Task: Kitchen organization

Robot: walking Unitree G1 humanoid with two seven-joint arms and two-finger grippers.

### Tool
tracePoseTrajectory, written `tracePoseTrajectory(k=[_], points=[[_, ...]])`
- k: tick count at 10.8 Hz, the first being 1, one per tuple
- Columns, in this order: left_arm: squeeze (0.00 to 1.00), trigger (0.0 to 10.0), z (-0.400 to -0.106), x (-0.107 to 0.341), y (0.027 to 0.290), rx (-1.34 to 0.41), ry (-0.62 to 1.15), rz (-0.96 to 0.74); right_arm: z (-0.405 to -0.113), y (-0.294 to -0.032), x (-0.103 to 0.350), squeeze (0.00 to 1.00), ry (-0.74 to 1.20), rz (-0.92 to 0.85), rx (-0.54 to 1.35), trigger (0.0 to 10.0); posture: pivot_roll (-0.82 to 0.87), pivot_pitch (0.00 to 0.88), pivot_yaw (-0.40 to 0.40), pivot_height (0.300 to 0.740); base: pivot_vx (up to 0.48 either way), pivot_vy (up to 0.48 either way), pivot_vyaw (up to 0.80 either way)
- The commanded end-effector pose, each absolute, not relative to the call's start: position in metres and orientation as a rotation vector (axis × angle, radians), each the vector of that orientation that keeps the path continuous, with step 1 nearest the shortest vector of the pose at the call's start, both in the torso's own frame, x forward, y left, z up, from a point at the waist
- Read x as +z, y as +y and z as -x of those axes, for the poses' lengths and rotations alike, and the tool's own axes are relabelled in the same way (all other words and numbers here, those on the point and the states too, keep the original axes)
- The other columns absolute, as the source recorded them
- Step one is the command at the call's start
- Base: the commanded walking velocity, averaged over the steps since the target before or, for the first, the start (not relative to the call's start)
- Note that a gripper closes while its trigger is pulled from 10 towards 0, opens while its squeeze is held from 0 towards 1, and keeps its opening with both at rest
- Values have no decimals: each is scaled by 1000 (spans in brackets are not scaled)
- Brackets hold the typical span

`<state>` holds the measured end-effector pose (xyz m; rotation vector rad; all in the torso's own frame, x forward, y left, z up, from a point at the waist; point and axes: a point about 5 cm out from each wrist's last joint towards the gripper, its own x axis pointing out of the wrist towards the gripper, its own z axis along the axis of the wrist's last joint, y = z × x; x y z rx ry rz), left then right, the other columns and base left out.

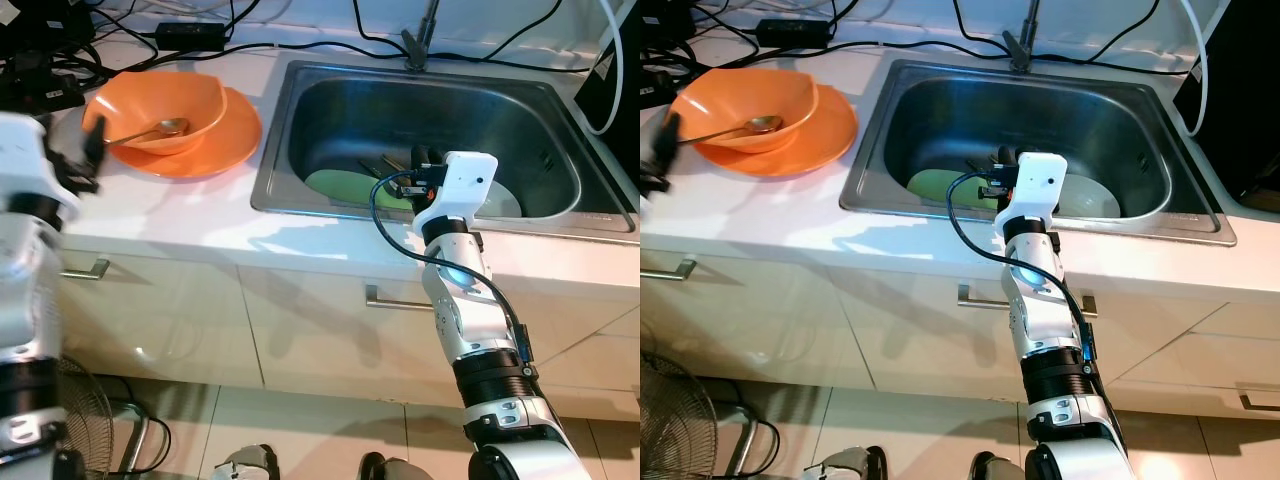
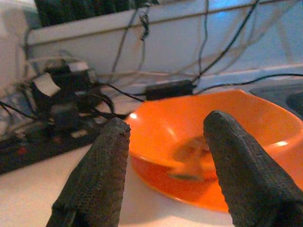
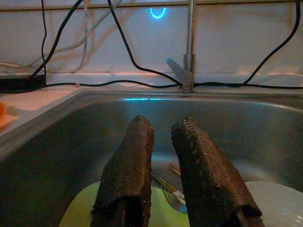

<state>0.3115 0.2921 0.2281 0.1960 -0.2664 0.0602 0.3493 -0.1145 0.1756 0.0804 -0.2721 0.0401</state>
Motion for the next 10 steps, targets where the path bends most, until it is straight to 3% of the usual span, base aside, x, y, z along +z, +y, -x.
tracePoseTrajectory(k=[1, 4, 10], points=[[0, 10000, -312, 222, 289, 41, -248, -188, -349, -118, 174, 0, -276, -84, 30, 10000, 109, 109, -30, 740, 0, 0, 0], [0, 10000, -319, 212, 276, 2, -217, -167, -349, -118, 175, 0, -278, -82, 28, 10000, 106, 109, -32, 740, 0, 0, 0], [0, 10000, -323, 217, 280, 90, -249, -122, -349, -118, 175, 0, -276, -81, 32, 10000, 108, 107, -36, 740, 0, 0, 0]])
